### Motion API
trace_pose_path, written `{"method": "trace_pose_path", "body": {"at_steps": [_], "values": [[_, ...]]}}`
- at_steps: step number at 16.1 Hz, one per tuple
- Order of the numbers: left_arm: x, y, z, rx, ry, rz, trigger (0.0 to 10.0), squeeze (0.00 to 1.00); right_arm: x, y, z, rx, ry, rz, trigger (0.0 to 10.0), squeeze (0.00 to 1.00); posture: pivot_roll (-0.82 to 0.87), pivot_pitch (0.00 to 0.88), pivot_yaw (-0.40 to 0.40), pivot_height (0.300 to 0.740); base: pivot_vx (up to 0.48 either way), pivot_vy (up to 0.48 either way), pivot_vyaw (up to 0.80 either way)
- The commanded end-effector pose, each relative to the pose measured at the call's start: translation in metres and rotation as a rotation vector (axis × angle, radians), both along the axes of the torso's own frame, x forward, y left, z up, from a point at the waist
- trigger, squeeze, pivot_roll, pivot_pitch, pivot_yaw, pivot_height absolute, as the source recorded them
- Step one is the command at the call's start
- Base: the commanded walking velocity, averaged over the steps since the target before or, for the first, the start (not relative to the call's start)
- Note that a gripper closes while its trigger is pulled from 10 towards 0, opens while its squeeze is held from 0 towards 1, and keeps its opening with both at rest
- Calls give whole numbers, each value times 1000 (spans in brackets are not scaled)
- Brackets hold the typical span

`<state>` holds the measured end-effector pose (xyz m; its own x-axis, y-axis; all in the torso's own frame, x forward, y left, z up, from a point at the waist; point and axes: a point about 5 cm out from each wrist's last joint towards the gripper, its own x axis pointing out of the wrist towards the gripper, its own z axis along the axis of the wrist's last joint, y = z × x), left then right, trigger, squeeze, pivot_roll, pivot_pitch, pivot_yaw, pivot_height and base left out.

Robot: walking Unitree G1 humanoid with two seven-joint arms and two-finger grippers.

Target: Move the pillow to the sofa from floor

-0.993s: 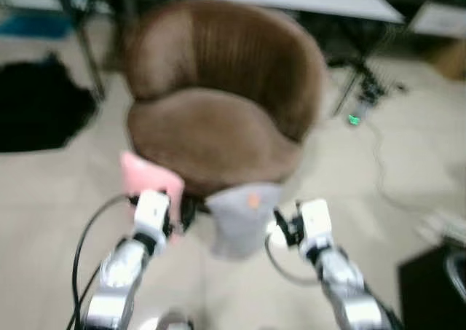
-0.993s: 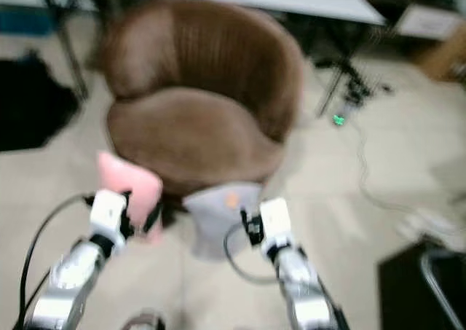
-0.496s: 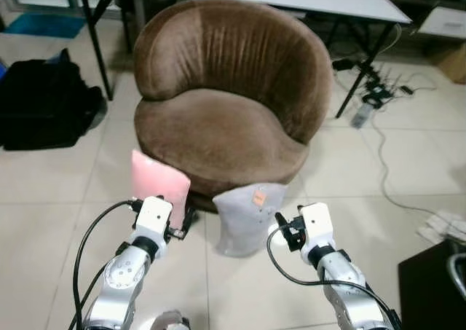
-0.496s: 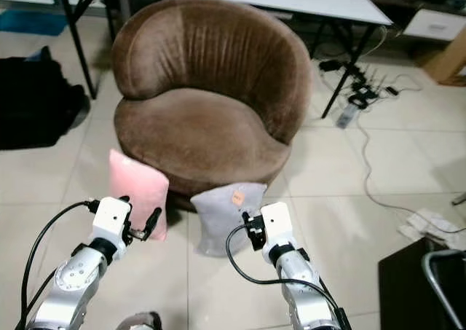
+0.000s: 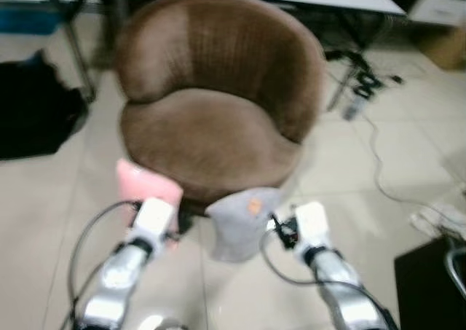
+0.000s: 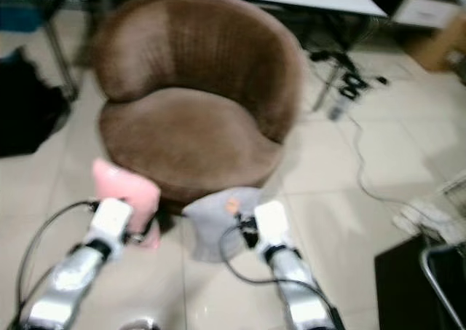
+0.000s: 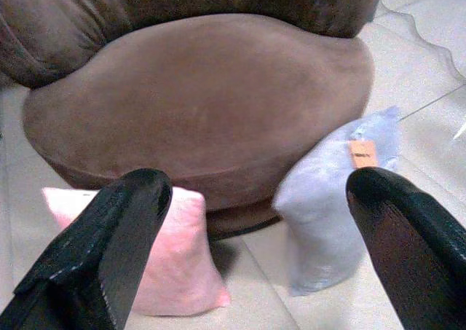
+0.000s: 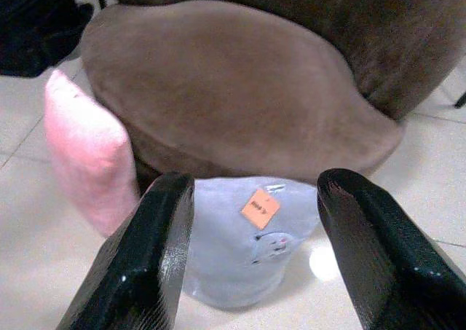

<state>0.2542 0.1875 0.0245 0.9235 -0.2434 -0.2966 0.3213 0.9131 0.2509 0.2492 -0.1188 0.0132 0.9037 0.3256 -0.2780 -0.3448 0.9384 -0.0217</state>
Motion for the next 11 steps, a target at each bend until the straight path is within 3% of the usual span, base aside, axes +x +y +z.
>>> {"method": "trace_pose_path", "body": {"at_steps": [1, 5, 11], "values": [[2, -16, 0, -12, -3, -41, 10000, 0, -4, -17, -4, -36, 20, -34, 10000, 0, 0, 105, -121, 740, 349, -326, 0], [8, -14, 4, 20, -35, -27, 10000, 0, -6, -15, -5, -38, 17, -17, 10000, 0, 5, 97, -122, 740, 352, -322, 0], [6, -13, 2, 28, -23, -7, 10000, 0, -4, -11, -4, -34, 19, 2, 10000, 0, 15, 107, -124, 740, 379, -258, 0]]}}
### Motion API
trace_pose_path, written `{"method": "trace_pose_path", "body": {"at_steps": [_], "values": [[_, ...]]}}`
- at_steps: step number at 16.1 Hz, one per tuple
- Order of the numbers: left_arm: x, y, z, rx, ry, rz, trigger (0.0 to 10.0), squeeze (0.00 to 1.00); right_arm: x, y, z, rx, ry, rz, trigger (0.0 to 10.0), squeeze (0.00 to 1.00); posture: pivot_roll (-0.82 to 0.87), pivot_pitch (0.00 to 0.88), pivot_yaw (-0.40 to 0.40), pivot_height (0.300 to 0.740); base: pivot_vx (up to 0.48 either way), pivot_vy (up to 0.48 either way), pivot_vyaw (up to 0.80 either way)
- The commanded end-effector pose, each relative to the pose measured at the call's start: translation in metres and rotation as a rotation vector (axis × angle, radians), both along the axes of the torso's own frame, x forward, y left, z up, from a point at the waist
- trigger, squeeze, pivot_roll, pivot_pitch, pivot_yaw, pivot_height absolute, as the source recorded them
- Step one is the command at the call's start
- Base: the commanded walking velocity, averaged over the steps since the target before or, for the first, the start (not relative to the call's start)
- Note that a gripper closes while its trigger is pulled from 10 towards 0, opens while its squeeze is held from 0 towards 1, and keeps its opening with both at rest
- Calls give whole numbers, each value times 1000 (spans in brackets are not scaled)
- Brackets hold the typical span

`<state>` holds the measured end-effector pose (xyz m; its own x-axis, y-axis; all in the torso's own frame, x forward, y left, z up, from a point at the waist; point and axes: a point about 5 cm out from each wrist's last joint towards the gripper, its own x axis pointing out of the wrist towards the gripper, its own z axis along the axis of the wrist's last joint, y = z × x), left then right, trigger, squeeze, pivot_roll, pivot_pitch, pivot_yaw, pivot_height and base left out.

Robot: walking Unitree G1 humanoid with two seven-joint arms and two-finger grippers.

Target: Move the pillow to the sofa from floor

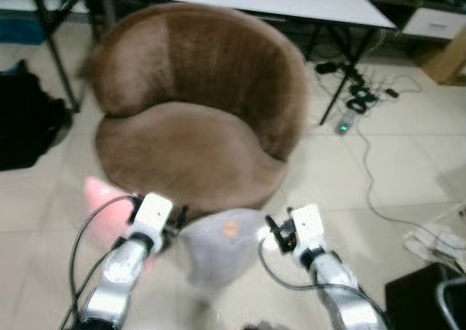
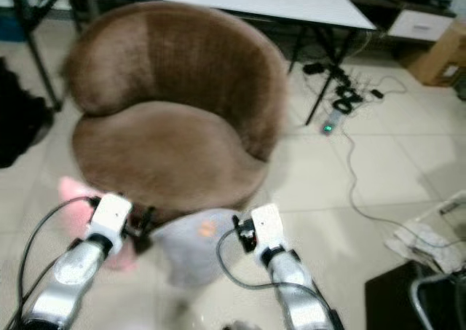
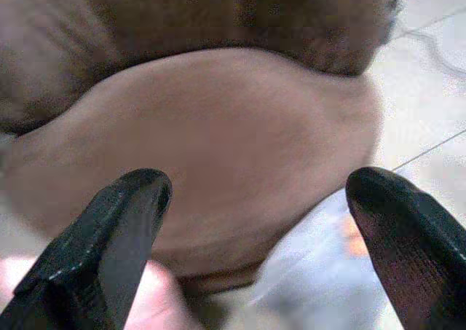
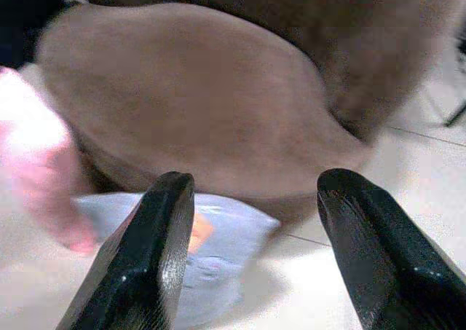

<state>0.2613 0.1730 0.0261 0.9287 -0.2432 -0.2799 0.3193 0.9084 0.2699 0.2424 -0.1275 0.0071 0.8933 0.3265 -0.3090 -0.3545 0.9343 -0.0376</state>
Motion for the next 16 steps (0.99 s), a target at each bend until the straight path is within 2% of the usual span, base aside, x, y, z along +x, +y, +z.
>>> {"method": "trace_pose_path", "body": {"at_steps": [1, 6, 10, 14, 16], "values": [[-1, 1, 0, 17, -1, -3, 10000, 0, 2, -2, 2, -7, -5, -7, 10000, 0, 15, 107, -124, 740, 450, 0, 0], [0, 0, -2, 38, 5, -1, 10000, 0, 2, -1, 2, -6, -1, 2, 10000, 0, 8, 112, -124, 740, 442, 0, 0], [0, 3, -3, 11, 8, 45, 10000, 0, 0, -3, 0, -10, 8, 3, 10000, 0, 6, 116, -126, 740, 436, 0, 0], [4, 5, -4, 11, 30, 70, 10000, 0, -1, -3, -1, -10, 11, 5, 10000, 0, 2, 119, -122, 740, 0, 0, 0], [7, 4, -3, 47, 78, 20, 10000, 0, -2, -2, -2, -9, 16, 5, 10000, 0, 3, 121, -121, 740, 0, 0, 0]]}}
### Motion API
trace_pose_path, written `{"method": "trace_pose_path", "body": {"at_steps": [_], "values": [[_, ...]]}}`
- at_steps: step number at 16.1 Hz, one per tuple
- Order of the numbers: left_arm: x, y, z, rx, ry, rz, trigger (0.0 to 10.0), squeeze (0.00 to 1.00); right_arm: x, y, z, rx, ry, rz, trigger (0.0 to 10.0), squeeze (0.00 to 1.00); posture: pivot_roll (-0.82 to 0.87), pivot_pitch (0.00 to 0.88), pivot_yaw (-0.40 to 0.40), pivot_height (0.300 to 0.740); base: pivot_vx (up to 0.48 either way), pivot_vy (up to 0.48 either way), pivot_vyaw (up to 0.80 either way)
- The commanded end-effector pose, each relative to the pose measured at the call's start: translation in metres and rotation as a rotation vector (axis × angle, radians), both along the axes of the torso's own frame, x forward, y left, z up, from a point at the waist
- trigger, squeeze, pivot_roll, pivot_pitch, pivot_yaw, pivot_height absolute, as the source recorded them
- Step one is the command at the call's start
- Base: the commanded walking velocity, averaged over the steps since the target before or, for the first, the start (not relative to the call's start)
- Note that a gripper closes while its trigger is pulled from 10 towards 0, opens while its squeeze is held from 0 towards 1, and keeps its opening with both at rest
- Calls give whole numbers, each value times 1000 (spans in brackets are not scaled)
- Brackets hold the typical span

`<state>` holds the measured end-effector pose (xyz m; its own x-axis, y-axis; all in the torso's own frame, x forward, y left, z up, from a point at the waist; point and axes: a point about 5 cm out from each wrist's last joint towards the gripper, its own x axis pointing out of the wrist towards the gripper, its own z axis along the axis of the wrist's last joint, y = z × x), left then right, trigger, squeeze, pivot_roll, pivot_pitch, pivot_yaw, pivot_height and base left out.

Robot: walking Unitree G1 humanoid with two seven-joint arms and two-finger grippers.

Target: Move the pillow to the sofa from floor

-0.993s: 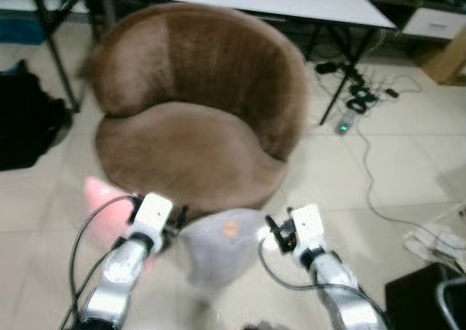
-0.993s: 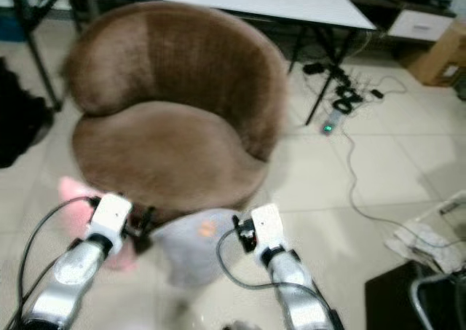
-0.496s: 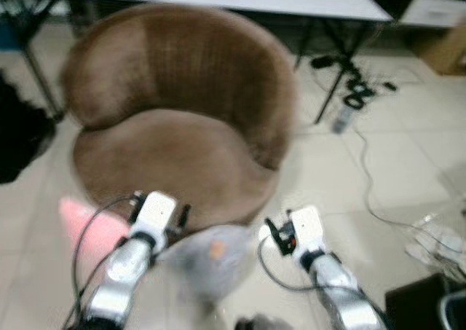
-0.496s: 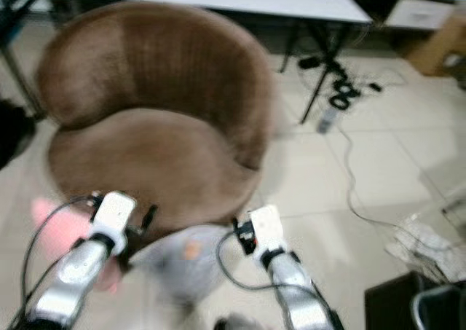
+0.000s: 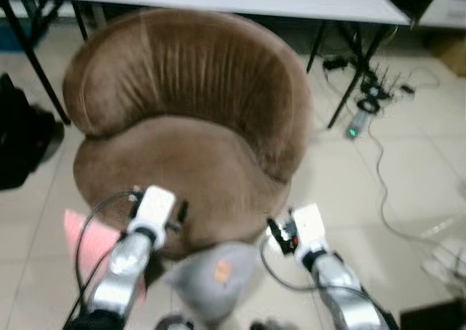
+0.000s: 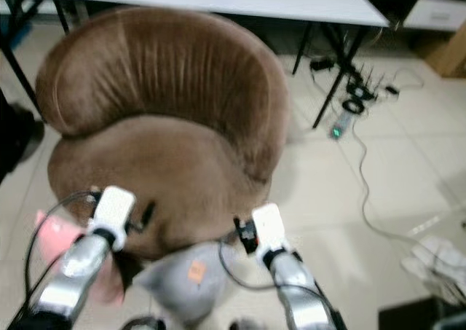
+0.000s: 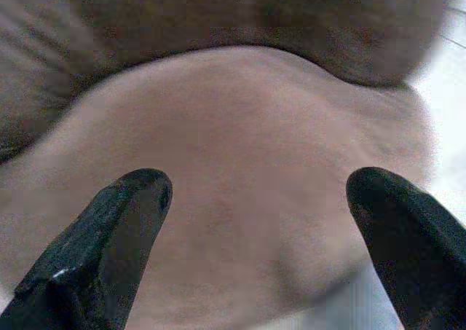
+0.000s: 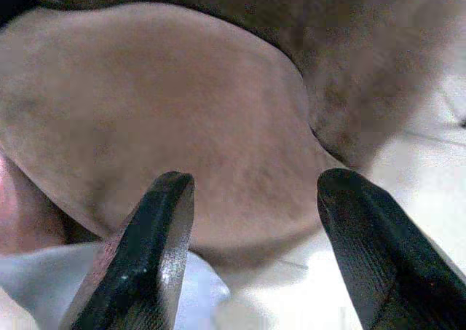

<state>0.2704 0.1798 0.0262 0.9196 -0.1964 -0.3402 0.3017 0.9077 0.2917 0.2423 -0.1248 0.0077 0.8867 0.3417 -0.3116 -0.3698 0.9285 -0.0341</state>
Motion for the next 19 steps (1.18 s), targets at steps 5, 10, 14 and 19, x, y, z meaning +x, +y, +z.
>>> {"method": "trace_pose_path", "body": {"at_steps": [5, 10, 14, 19], "values": [[9, 3, 7, 175, 130, -268, 10000, 0, -3, -2, -2, -7, 14, -10, 10000, 0, 6, 131, -117, 740, 0, 0, 0], [36, 30, 9, 372, 277, -361, 10000, 0, 1, -3, 4, -5, -8, -12, 10000, 0, -12, 147, -116, 740, 0, 0, 0], [53, 31, 15, 449, 278, -324, 10000, 0, 2, -8, 17, -8, -59, -27, 10000, 0, -62, 162, -116, 740, 0, 0, 0], [55, 29, 11, 524, 280, -320, 10000, 0, 4, -4, 52, 43, -201, -47, 10000, 0, -106, 171, -99, 740, 0, 0, 0]]}}
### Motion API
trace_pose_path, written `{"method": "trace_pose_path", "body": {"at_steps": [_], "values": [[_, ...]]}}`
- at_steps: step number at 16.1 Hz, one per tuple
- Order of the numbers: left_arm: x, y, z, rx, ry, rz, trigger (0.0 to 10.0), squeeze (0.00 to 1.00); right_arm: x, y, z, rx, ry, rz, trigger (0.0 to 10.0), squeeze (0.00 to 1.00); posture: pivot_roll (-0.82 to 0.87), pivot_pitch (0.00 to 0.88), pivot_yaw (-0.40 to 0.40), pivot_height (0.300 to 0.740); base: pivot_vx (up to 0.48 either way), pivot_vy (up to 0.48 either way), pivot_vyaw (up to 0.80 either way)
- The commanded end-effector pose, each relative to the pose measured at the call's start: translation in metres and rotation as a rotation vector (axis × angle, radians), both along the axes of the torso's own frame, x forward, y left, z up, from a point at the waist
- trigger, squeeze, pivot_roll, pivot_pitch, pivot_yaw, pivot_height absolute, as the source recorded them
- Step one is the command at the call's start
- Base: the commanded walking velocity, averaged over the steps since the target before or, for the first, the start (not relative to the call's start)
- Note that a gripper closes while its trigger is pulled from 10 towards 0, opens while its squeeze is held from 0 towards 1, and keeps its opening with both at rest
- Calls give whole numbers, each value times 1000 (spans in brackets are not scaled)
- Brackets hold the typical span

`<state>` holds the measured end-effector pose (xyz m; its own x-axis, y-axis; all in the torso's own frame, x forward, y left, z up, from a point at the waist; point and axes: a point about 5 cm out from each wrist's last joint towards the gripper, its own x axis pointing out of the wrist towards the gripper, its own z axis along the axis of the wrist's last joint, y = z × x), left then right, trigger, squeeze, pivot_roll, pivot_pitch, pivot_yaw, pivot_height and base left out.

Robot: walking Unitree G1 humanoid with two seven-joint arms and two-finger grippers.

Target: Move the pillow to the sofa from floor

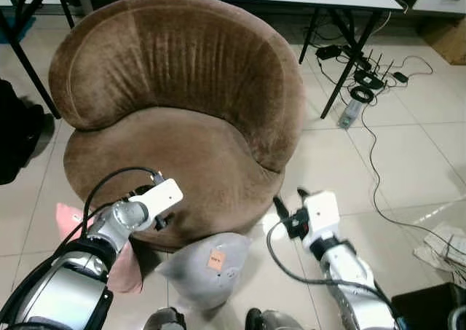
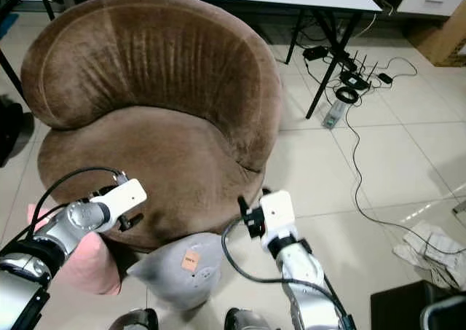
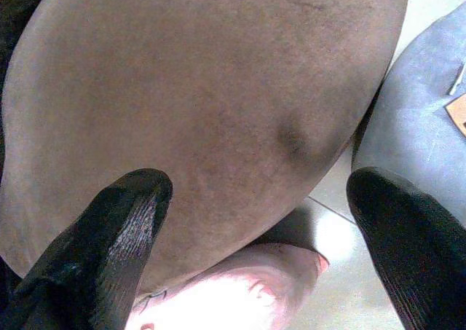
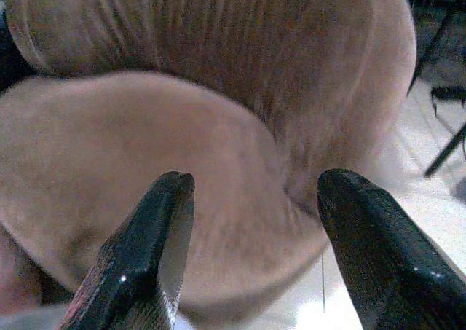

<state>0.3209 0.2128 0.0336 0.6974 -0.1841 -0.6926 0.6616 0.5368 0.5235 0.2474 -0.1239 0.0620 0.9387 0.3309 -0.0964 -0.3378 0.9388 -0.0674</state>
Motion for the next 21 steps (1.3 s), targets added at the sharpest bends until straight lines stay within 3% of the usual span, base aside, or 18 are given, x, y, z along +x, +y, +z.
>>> {"method": "trace_pose_path", "body": {"at_steps": [1, 5, 13, 17, 20, 21], "values": [[5, -7, 4, 11, -20, -37, 10000, 0, -1, -4, 0, 11, 13, -26, 10000, 0, -104, 164, -92, 740, 0, 0, 0], [4, -15, 2, 10, -25, -70, 10000, 0, -4, -2, -10, -10, 78, -39, 10000, 0, -93, 155, -83, 717, 0, 0, 0], [8, -21, 5, -39, -51, -51, 10000, 0, -1, 3, -10, -15, 83, -21, 10000, 0, -70, 144, -91, 646, 0, 0, 0], [10, -13, 9, -89, -99, 21, 10000, 0, 4, 4, -6, 12, 61, -14, 10000, 0, -56, 144, -98, 608, 0, 0, 0], [14, 13, 24, -391, -221, 332, 10000, 0, 1, 0, -6, -6, 59, 1, 10000, 0, -52, 144, -90, 604, 0, 0, 0], [10, 30, 25, -573, -254, 530, 10000, 0, -1, -3, -7, -8, 61, -1, 10000, 0, -45, 146, -86, 604, 0, 0, 0]]}}
